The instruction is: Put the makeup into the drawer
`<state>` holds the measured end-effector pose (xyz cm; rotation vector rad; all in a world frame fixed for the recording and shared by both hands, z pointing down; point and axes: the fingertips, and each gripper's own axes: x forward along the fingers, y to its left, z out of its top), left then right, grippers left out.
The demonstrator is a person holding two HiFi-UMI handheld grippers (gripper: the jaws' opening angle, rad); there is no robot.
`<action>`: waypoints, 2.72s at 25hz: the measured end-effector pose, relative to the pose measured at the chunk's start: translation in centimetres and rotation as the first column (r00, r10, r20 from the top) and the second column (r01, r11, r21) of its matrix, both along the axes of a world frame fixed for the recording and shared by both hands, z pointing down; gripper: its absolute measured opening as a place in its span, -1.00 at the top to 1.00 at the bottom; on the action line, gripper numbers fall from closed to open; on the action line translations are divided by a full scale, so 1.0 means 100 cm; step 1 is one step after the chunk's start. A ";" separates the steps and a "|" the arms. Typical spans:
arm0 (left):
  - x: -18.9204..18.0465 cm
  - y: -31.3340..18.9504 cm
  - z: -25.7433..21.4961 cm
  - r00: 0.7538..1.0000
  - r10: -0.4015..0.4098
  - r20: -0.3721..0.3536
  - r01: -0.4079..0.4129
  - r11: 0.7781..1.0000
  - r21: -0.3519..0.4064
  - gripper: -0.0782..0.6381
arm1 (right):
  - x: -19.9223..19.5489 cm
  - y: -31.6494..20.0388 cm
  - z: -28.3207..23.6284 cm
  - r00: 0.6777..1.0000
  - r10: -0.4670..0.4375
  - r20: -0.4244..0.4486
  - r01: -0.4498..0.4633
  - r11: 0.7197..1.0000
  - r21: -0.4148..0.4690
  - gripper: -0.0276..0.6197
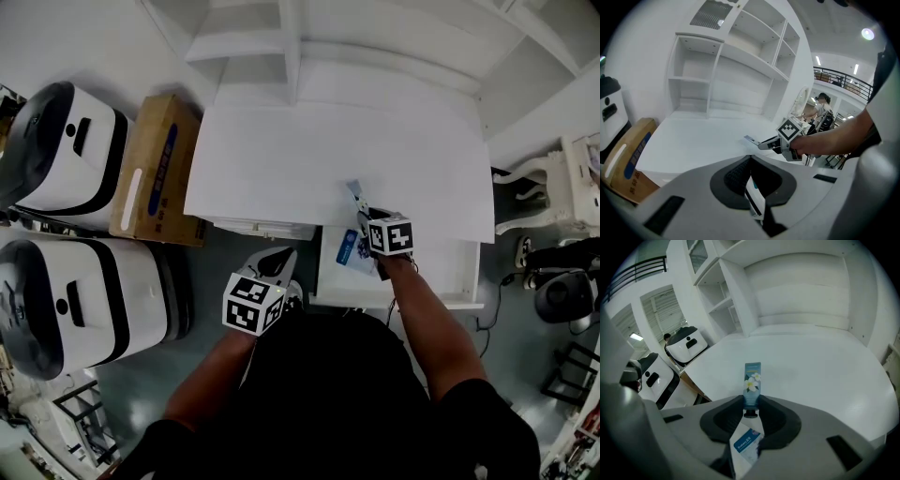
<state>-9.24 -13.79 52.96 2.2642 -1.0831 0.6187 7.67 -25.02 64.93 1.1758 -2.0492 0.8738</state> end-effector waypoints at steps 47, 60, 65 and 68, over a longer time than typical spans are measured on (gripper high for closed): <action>0.007 0.025 0.018 0.999 0.032 0.011 -0.032 0.998 -0.061 0.75 | 0.038 0.143 0.138 0.804 -0.491 -0.335 0.411 0.867 -0.282 0.55; 0.028 0.009 0.009 0.967 0.254 -0.031 -0.255 0.967 -0.016 0.75 | 0.056 0.118 0.017 0.983 0.177 -0.048 -0.177 0.984 0.015 0.56; 0.035 0.008 0.008 0.942 0.334 -0.038 -0.334 0.942 -0.002 0.75 | 0.047 0.136 -0.038 0.871 0.400 0.285 -0.420 0.908 0.009 0.77; 0.038 0.007 0.005 0.937 0.343 -0.057 -0.344 0.939 0.002 0.75 | 0.039 0.149 -0.063 0.858 0.397 0.326 -0.431 0.902 0.036 0.81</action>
